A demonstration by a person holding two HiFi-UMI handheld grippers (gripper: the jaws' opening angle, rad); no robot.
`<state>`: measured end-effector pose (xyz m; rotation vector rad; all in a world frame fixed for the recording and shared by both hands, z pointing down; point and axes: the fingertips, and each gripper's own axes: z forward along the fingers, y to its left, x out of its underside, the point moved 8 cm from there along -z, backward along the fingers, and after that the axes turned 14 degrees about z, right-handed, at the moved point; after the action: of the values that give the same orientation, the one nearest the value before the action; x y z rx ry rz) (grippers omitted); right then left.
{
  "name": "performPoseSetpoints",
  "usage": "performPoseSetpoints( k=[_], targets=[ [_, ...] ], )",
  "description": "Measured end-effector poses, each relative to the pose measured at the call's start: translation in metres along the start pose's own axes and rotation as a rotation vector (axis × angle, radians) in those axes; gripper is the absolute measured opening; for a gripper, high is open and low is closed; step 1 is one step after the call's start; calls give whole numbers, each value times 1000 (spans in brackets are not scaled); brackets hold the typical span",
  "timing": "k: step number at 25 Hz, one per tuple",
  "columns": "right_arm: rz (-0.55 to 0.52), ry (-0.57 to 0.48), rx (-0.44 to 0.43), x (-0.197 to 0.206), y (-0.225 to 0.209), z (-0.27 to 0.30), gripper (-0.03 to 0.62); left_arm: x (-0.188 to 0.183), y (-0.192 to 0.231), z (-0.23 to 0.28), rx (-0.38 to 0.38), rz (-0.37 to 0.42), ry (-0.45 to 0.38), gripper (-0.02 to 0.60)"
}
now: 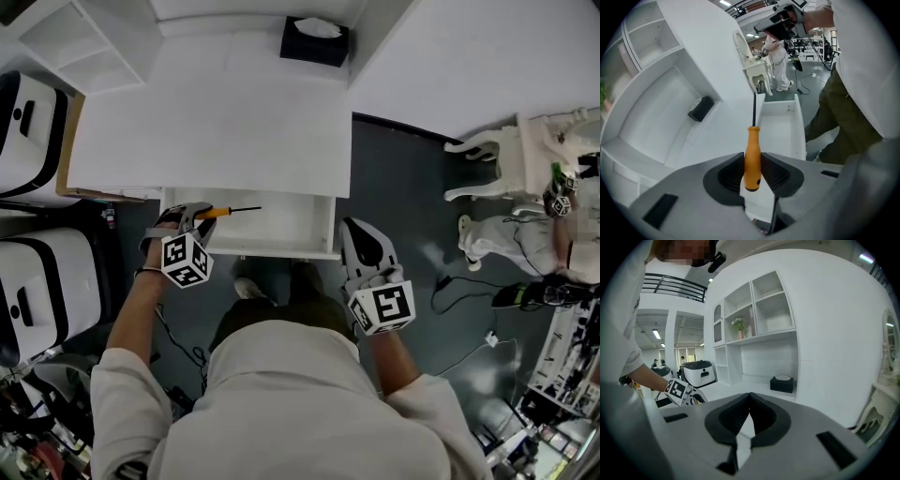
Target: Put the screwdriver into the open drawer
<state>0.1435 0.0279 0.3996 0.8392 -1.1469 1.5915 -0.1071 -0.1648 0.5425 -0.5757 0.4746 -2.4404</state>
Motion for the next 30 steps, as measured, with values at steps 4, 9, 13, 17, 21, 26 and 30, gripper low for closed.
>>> performPoseSetpoints(
  k=[4, 9, 13, 17, 21, 26, 30],
  targets=[
    [7, 15, 19, 5, -7, -2, 5, 5, -8, 24, 51, 10, 9, 109],
    [16, 41, 42, 12, -19, 2, 5, 13, -14, 58, 118, 21, 27, 109],
    [23, 59, 59, 16, -30, 4, 5, 14, -18, 78, 159, 26, 37, 109],
    [31, 70, 75, 20, -38, 5, 5, 15, -22, 95, 191, 40, 35, 109],
    [37, 85, 91, 24, -44, 8, 5, 20, -28, 115, 235, 39, 34, 109],
    [40, 110, 117, 30, -53, 12, 5, 30, -38, 143, 302, 50, 49, 109],
    [48, 133, 140, 36, -62, 13, 5, 33, -46, 162, 344, 56, 56, 109]
  ],
)
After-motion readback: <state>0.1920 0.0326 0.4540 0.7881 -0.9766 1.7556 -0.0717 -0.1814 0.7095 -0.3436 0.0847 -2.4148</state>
